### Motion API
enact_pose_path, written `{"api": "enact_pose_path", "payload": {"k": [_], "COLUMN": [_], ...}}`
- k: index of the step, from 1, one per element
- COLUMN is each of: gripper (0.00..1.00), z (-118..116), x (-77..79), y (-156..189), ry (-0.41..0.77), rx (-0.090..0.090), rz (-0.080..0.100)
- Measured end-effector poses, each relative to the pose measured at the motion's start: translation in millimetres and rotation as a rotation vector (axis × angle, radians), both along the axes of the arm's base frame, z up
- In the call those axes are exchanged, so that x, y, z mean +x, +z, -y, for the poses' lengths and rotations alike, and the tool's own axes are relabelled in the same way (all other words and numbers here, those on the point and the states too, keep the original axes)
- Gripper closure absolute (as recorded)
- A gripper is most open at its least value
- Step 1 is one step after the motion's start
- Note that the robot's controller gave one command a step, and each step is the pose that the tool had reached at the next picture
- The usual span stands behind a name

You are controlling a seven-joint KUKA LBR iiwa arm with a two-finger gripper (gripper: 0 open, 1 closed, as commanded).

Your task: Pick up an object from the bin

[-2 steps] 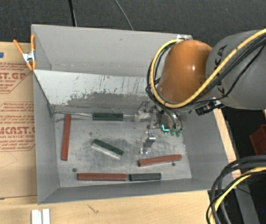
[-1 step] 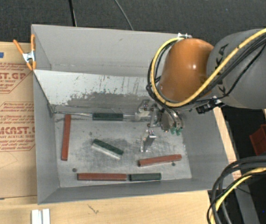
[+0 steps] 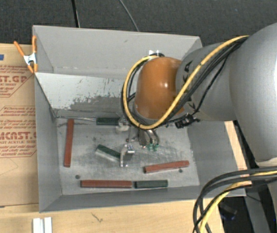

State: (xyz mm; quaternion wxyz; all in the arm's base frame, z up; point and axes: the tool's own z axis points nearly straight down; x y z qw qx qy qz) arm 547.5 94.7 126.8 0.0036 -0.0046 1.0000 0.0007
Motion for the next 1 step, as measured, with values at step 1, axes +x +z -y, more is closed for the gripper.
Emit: {"api": "enact_pose_path", "payload": {"k": [1], "gripper": [0.0], "z": [22.0], "x": [-18.2], "y": [-6.7], "ry": [0.008], "rx": [0.002], "rz": [-0.01]}}
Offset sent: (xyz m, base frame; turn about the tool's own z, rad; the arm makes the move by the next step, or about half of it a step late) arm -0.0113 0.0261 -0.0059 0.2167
